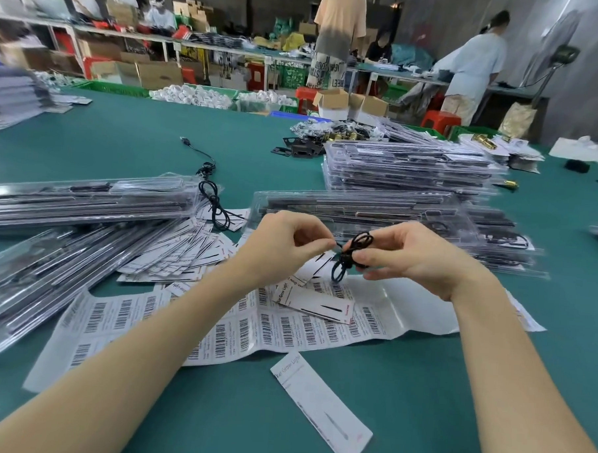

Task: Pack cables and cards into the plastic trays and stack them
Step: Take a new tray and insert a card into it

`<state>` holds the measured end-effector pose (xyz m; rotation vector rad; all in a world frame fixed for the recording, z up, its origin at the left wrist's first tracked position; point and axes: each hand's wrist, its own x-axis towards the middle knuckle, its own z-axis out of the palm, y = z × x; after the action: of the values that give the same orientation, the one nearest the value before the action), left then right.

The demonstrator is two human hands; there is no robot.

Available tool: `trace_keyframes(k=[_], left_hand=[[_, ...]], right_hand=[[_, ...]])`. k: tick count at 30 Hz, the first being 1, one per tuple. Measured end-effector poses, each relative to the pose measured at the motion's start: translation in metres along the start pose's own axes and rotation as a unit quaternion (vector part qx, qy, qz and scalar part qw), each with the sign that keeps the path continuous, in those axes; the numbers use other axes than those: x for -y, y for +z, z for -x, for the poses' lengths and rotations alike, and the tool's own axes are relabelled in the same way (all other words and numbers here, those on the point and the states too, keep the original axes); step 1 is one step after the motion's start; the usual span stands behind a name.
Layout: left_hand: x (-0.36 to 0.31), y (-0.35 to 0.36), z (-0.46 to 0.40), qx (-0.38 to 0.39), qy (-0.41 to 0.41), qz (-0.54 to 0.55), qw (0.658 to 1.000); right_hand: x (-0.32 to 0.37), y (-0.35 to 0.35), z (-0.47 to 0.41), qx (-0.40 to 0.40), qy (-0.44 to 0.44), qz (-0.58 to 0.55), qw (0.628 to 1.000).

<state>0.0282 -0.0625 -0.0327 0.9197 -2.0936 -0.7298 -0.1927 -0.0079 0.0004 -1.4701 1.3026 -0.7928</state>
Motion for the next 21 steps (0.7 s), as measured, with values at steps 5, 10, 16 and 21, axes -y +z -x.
trace_keyframes(k=[5, 10, 16, 21], left_hand=[[-0.002, 0.003, -0.002, -0.022, -0.124, 0.216, 0.968], [0.001, 0.004, -0.001, -0.084, -0.152, 0.318, 0.932], [0.008, 0.006, 0.002, -0.125, -0.060, 0.189, 0.972], [0.016, 0.003, 0.000, -0.138, -0.111, 0.228, 0.958]], right_hand=[[-0.002, 0.026, -0.021, -0.175, -0.061, -0.084, 0.979], [-0.008, 0.048, -0.030, -0.194, -0.064, -0.319, 0.926], [-0.007, 0.050, -0.030, -0.195, -0.054, -0.323, 0.924], [-0.011, 0.050, -0.030, -0.194, 0.009, -0.404, 0.894]])
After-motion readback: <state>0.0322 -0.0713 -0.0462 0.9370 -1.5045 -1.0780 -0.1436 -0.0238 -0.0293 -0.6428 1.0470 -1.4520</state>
